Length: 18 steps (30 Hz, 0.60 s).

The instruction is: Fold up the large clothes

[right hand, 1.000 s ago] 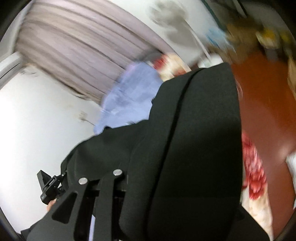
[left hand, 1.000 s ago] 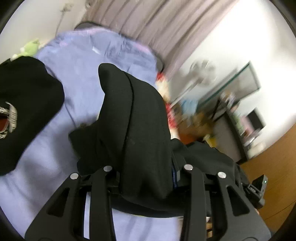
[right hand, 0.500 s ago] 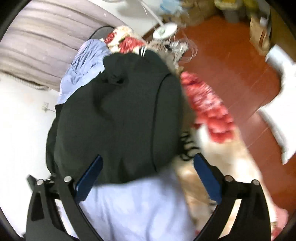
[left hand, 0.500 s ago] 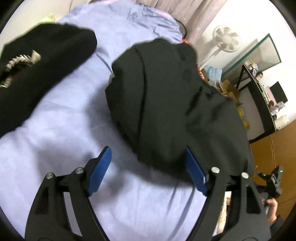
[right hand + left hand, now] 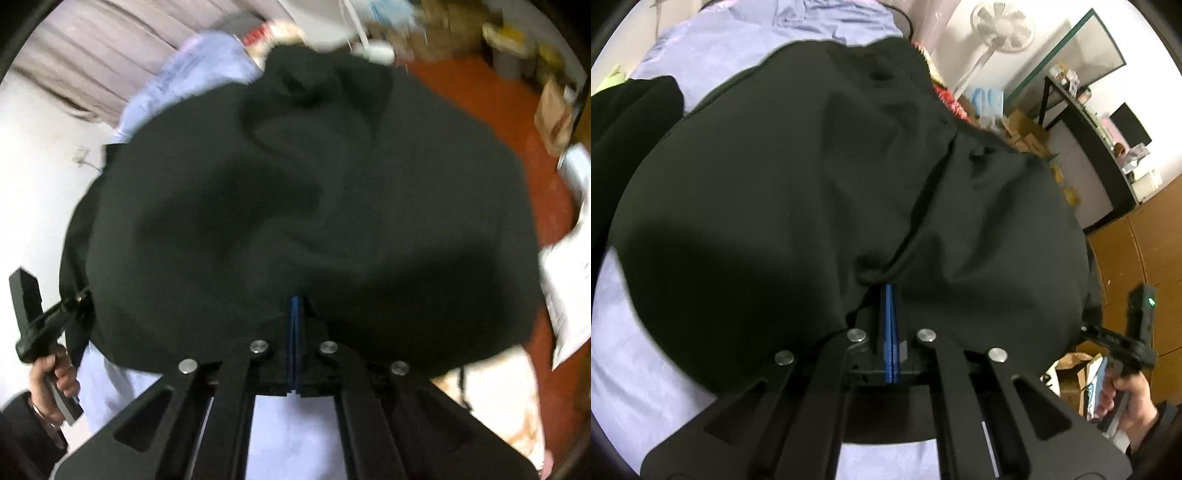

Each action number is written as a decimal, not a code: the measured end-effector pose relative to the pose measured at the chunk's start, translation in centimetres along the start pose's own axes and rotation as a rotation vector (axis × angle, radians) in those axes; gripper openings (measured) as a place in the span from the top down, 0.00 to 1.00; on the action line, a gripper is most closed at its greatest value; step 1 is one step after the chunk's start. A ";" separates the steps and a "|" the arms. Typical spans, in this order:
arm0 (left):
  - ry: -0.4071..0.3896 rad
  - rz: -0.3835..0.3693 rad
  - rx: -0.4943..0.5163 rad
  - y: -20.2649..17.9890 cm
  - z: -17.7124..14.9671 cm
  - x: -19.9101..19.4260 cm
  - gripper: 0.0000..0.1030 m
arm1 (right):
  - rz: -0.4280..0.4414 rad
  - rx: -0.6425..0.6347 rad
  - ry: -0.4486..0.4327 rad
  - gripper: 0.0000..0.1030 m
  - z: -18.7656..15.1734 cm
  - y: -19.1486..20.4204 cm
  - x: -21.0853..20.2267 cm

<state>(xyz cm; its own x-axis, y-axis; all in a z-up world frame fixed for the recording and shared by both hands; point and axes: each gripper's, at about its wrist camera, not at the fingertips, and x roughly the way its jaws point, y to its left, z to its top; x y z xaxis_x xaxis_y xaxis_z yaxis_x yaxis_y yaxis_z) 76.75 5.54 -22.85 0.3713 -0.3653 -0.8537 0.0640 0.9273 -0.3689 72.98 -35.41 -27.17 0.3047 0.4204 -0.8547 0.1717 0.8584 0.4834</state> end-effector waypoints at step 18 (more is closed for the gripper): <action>-0.191 0.008 0.193 -8.6 -6.8 -10.1 0.15 | -0.071 -0.280 -0.138 0.80 -8.6 7.6 -9.9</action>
<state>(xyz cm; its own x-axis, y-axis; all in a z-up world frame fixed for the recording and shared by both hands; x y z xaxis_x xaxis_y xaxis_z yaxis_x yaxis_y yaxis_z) 66.13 0.71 -13.51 0.5393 -0.3527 -0.7647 0.2290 0.9353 -0.2698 63.16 -30.54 -16.65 0.4286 0.3289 -0.8415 -0.0616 0.9399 0.3360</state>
